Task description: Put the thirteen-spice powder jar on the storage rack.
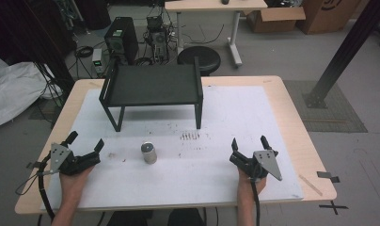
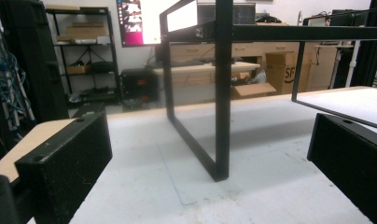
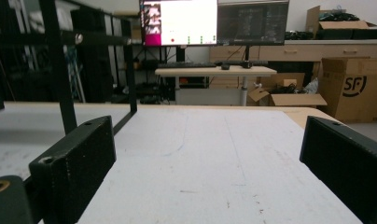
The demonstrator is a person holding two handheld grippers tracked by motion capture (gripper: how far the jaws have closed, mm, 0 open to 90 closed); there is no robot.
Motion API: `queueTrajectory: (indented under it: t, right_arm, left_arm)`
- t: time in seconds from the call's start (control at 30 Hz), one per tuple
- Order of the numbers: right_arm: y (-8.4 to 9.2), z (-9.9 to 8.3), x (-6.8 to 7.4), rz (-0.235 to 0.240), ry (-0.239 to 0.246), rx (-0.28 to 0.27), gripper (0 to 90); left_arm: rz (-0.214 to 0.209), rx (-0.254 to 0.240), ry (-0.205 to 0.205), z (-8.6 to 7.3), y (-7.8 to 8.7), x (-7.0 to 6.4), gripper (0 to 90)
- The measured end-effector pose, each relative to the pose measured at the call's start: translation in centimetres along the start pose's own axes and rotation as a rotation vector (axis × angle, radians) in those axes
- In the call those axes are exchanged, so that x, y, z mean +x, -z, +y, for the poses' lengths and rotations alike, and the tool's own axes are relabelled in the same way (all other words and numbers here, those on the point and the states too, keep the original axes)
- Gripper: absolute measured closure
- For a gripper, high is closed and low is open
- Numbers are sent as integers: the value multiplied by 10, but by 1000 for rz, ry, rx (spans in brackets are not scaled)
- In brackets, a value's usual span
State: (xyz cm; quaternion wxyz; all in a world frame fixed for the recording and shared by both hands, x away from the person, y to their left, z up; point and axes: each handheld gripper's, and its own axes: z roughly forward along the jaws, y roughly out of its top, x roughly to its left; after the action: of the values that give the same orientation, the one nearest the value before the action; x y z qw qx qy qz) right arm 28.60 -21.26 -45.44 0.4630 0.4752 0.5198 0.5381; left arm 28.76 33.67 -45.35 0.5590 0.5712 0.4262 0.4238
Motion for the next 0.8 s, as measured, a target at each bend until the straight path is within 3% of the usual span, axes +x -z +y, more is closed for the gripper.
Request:
queueTrajectory:
  t: [0.17, 0.8]
  right_arm:
    - [-2, 0, 3, 3, 37, 18, 28]
    - [-1, 0, 3, 3, 27, 12, 31]
  left_arm:
    - [1, -1, -1, 0, 0, 0, 2]
    - [2, -1, 0, 0, 0, 0, 2]
